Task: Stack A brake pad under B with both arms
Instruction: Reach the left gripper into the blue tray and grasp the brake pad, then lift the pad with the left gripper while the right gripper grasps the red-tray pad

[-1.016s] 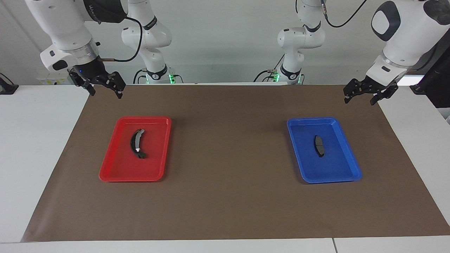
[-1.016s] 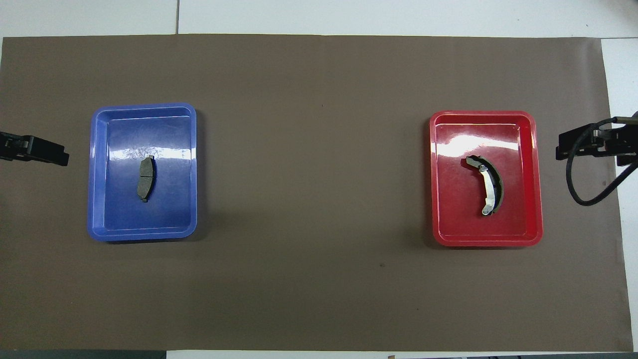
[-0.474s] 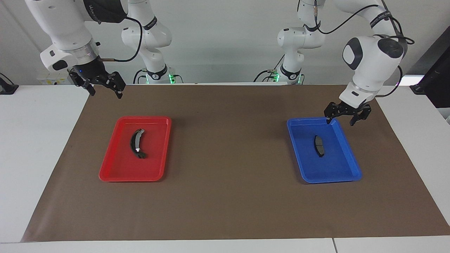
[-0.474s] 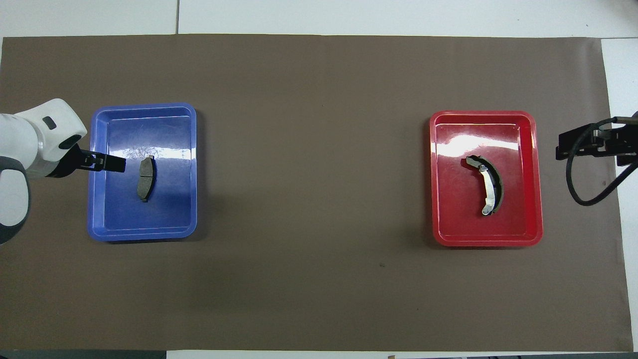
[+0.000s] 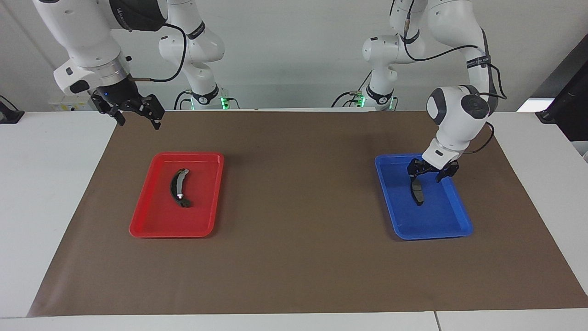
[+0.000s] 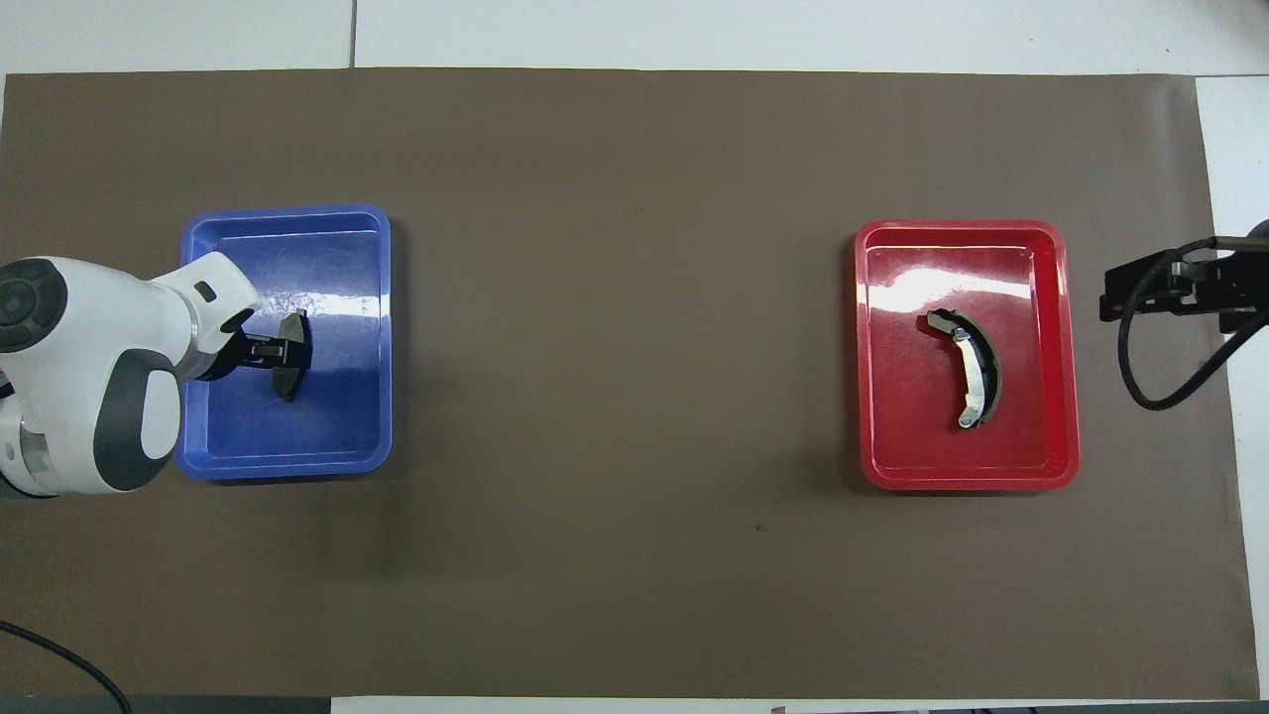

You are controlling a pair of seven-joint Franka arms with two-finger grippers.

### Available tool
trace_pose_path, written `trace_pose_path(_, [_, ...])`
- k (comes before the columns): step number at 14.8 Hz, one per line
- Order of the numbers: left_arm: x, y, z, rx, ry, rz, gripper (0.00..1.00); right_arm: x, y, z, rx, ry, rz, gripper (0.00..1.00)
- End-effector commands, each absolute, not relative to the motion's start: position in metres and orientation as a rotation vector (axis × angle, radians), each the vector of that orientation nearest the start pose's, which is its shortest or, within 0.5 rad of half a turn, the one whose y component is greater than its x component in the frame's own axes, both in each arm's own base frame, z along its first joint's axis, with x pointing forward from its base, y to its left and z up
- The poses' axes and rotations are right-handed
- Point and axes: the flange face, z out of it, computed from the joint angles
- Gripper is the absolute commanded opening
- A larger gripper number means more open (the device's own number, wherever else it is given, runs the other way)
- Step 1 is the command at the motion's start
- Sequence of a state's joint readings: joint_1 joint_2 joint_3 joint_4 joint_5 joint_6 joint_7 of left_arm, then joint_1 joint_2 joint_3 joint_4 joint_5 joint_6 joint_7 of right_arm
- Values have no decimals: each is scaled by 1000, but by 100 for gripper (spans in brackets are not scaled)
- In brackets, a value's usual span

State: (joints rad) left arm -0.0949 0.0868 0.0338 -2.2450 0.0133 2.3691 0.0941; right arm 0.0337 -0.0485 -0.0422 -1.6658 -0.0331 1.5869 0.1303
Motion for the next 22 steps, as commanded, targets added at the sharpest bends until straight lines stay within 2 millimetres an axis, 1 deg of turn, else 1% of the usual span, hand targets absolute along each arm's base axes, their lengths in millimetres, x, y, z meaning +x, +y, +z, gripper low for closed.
trace_pose_path(1, [532,-39,313,-3117,242,-103,80,521,-4,563,-3134,170,-28,100])
trace_pose_path(2, [532,-39,305,-3117,245,-82,74,523,-2,541,-3114,153,-46,100])
trace_pose_path(3, [533,-39,302,-3117,245,-82,68,528,-1,522,-3113,125,-44,100])
trace_pose_path(4, [534,-39,295,-3116,245,-91,67,538,-1,499,-3117,102,-21,100])
trace_pose_path(5, [536,-39,295,-3115,245,-105,65,545,-1,481,-3118,96,-16,100])
trace_pose_path(6, [537,-38,295,-3115,243,-103,61,547,-1,459,-3120,79,-14,100])
trace_pose_path(7, [538,-38,295,-3115,243,-106,48,547,-1,437,-3122,31,-38,100])
trace_pose_path(8, [539,-38,297,-3113,245,-110,36,543,-3,410,-3124,-24,-74,100])
trace_pose_path(9, [538,-37,299,-3112,244,-113,26,539,-6,388,-3124,-35,-96,100])
trace_pose_path(10, [537,-37,310,-3113,243,-113,15,536,-7,372,-3126,-57,-109,100])
trace_pose_path(11, [537,-37,328,-3115,240,-98,11,534,-9,354,-3128,-97,-90,100])
trace_pose_path(12, [536,-38,343,-3115,243,-67,11,533,-13,340,-3129,-111,-66,100])
trace_pose_path(13, [537,-44,361,-3112,261,-53,11,533,-18,330,-3130,-125,-69,100])
trace_pose_path(14, [539,-58,374,-3109,282,-30,11,530,-19,325,-3129,-142,-69,100])
trace_pose_path(15, [541,-78,382,-3109,262,-12,11,530,-20,321,-3129,-149,-59,100])
trace_pose_path(16, [539,-103,386,-3114,212,-28,11,529,-22,307,-3128,-158,-21,100])
trace_pose_path(17, [534,-129,386,-3116,184,-35,11,530,-22,300,-3128,-175,-23,100])
trace_pose_path(18, [528,-155,384,-3113,186,-36,12,531,-24,297,-3129,-175,-42,100])
trace_pose_path(20, [511,-221,379,-3119,189,-63,13,529,-24,295,-3129,-186,-26,98])
trace_pose_path(21, [505,-250,369,-3127,150,-80,13,529,-24,295,-3128,-198,-28,96])
trace_pose_path(22, [499,-278,363,-3135,141,-99,13,529,-24,294,-3127,-204,-28,94])
